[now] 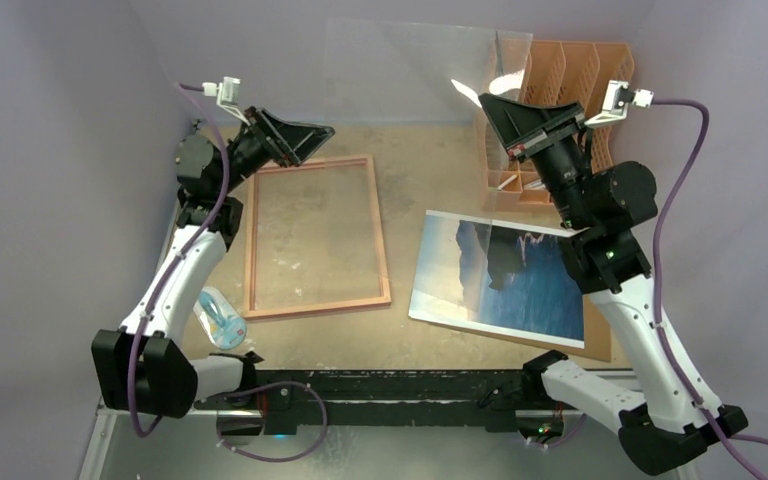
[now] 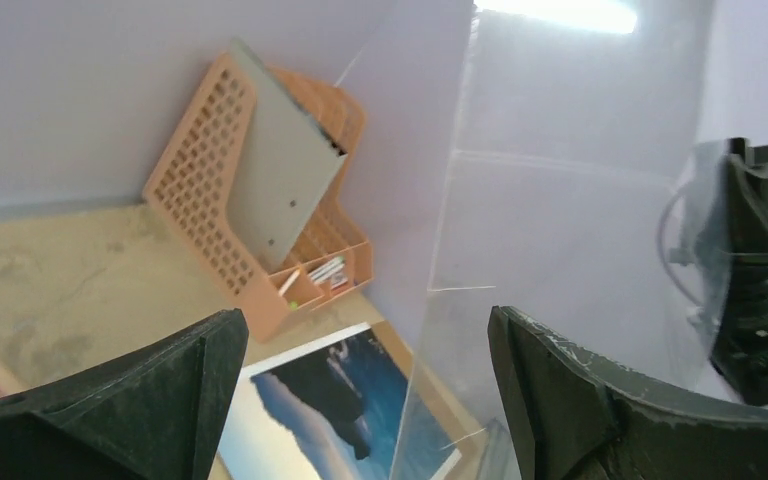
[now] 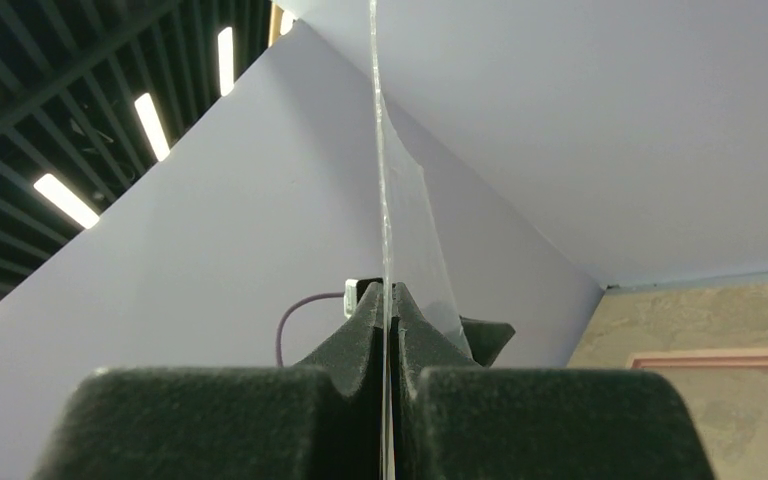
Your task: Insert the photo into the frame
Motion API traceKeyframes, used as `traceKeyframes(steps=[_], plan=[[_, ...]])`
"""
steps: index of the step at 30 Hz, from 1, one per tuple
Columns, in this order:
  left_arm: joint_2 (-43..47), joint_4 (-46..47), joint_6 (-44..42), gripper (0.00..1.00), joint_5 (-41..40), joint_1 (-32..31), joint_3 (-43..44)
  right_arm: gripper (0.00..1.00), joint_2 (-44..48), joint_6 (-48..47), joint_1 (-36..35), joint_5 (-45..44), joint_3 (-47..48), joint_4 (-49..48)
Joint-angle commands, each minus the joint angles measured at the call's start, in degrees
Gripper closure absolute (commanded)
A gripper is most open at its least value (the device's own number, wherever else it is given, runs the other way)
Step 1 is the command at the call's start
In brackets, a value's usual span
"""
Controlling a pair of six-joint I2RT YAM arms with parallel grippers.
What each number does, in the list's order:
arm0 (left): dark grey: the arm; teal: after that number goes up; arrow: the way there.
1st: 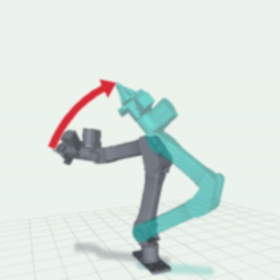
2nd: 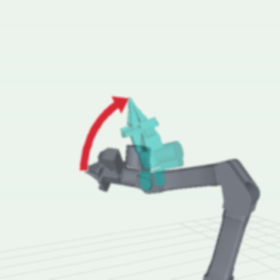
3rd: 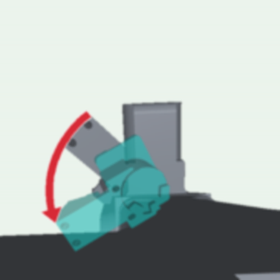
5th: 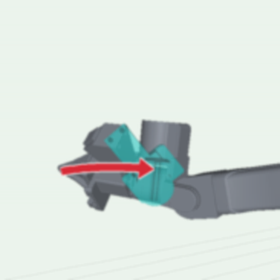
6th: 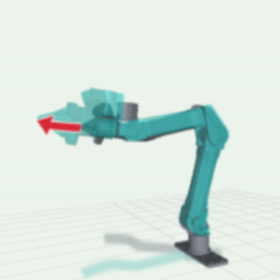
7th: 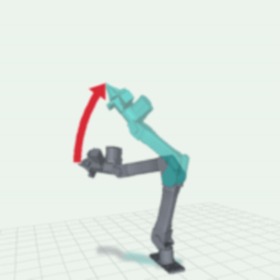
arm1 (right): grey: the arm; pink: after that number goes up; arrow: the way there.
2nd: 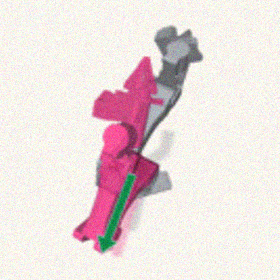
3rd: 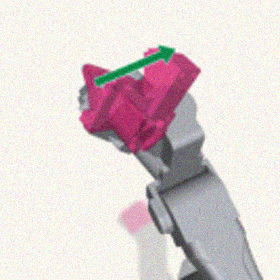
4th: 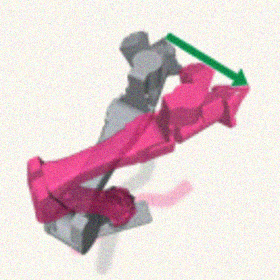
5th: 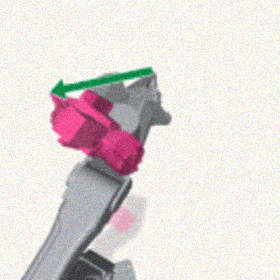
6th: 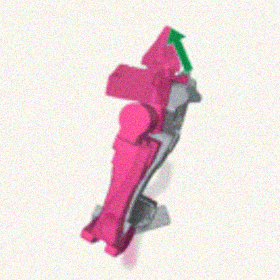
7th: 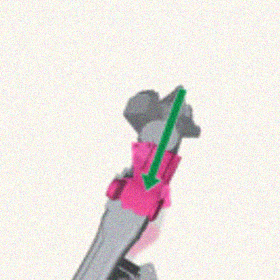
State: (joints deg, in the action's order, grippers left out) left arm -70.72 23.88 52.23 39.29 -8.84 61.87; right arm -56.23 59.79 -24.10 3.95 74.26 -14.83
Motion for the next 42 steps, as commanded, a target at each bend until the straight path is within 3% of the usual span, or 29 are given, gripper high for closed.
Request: traceKeyframes(steps=[1,5,11,15,18,24,29,31,35,40,42], plan=[[-3.9,26.37,14.78,0.06,14.09,1.63,-2.02,1.0,-0.15,2.2,-0.17,-0.79,4.03,-2.26],[-5.28,43.57,27.69,0.08,15.32,1.81,-4.47,1.0,-1.26,2.32,-0.18,0.24,5.17,-2.2],[-5.12,47.9,33.4,0.26,16.11,1.72,-3.94,1.0,-2.06,3.23,-0.19,1.52,4.69,-3.63],[-5.3,45.38,33.93,0.28,17.0,1.72,-3.4,1.0,-2.64,4.29,-0.09,2.73,4.49,-4.79],[-5.26,46.03,35.34,0.35,17.62,1.73,-2.98,1.0,-2.58,4.66,-0.07,2.34,3.28,-6.26],[-2.21,42.84,34.31,0.61,17.75,2.44,-1.61,1.0,-2.04,2.19,1.07,0.28,1.61,-5.83],[1.5,27.36,24.85,0.8,18.24,2.6,1.91,1.0,-0.38,-0.25,2.17,-0.08,-0.32,-6.16],[2.33,23.89,22.81,0.98,18.74,2.64,2.96,1.0,0.05,-1.19,2.44,0.3,-0.96,-6.26],[4.05,23.93,22.39,1.0,18.39,2.69,3.94,1.0,1.34,-3.36,2.82,1.87,-3.93,-9.56],[6.19,23.14,22.4,1.0,14.47,2.68,6.27,0.56,3.43,-4.19,2.87,10.27,-10.98,-22.33],[6.71,22.07,22.47,1.0,12.17,2.66,7.45,0.44,3.45,-4.06,2.92,14.65,-12.93,-26.83]])
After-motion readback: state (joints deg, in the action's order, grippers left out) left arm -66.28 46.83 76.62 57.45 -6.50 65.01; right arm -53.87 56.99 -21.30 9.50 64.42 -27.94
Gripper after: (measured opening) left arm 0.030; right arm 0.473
